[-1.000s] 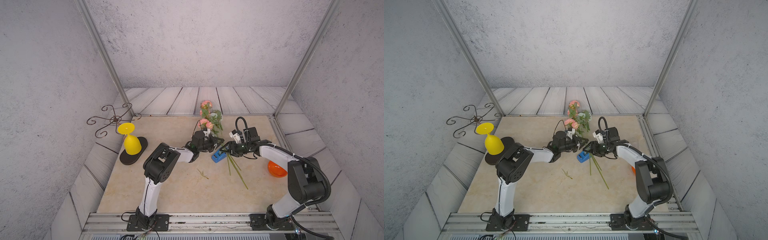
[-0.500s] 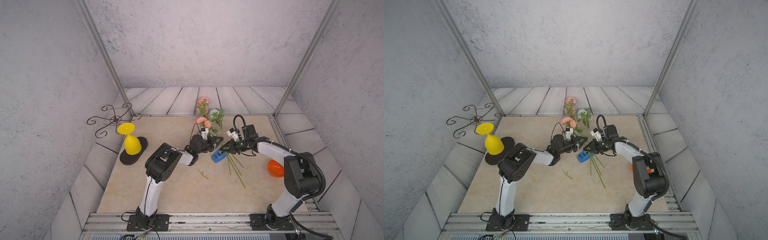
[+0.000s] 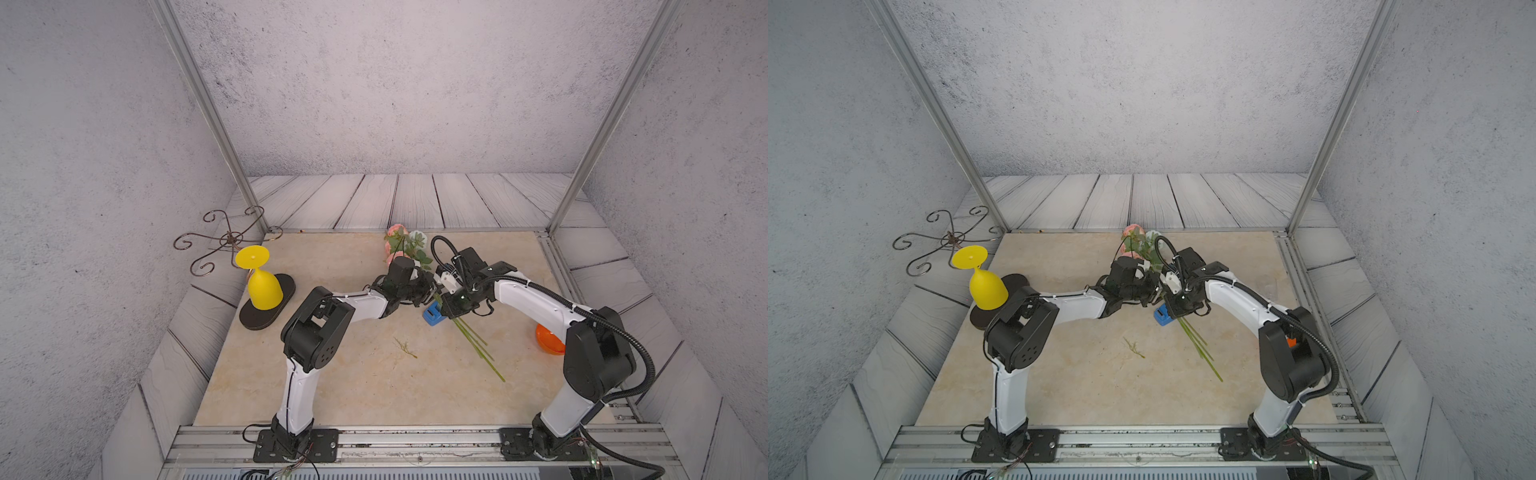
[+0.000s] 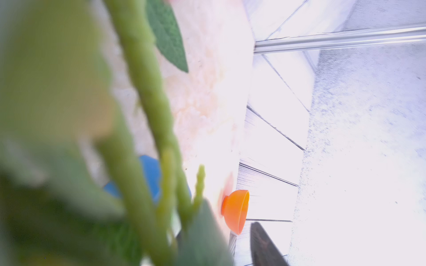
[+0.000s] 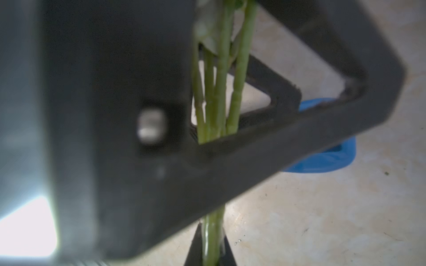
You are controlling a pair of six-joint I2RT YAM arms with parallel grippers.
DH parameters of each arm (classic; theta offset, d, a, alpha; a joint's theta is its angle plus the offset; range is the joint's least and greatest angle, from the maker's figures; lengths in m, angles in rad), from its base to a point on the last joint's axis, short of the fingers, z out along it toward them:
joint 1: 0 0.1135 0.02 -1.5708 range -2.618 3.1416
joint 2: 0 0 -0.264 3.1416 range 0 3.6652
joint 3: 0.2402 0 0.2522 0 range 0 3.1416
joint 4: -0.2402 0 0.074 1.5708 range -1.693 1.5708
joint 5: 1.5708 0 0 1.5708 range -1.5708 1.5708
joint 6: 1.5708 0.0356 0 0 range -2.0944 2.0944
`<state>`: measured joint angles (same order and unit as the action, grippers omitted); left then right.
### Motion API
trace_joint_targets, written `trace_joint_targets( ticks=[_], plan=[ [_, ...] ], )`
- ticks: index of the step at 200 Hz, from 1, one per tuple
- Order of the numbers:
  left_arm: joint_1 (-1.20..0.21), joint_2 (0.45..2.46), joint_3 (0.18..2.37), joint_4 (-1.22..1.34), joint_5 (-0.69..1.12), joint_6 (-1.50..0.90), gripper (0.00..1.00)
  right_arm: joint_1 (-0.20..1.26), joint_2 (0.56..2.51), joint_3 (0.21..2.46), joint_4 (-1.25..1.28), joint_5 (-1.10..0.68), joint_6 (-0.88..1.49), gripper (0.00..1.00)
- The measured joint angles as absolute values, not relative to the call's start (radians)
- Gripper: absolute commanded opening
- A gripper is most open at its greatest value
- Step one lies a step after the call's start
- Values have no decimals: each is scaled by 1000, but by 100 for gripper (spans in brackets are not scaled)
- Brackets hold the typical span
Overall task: Wrap bouquets with tape
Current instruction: Wrap the tape around the bouquet.
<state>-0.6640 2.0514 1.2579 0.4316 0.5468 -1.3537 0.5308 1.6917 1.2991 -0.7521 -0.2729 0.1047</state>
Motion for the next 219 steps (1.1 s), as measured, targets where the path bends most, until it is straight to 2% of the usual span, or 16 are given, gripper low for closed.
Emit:
trace_joint_targets(
  ticks=[5,18,43,68,85,108,138,179,187,219],
  plan=[
    [-664,2053,1261,424,547,-1359,26,537,1690,1296,-749,-256,100,0],
    [-664,2066,1267,421,553,-1379,0,543,1684,1281,-736,-215,87,0],
    [-664,2090,1270,448,574,-1415,0,545,1678,1248,-712,-183,78,2],
    [-664,2093,1259,501,581,-1421,0,532,1663,1219,-692,-213,89,38],
    [-664,2093,1250,572,585,-1423,0,497,1643,1175,-669,-303,120,52],
    [-664,2093,1231,670,580,-1422,0,393,1581,1081,-595,-449,218,61],
    [-664,2093,1219,762,560,-1422,0,290,1554,1031,-499,-660,328,62],
    [-664,2095,1192,865,561,-1441,0,272,1559,1024,-353,-848,442,60],
    [-665,2095,1180,881,557,-1443,0,270,1562,1018,-319,-877,468,58],
    [-666,2102,1149,973,531,-1465,0,264,1629,999,-190,-971,571,36]
  ],
)
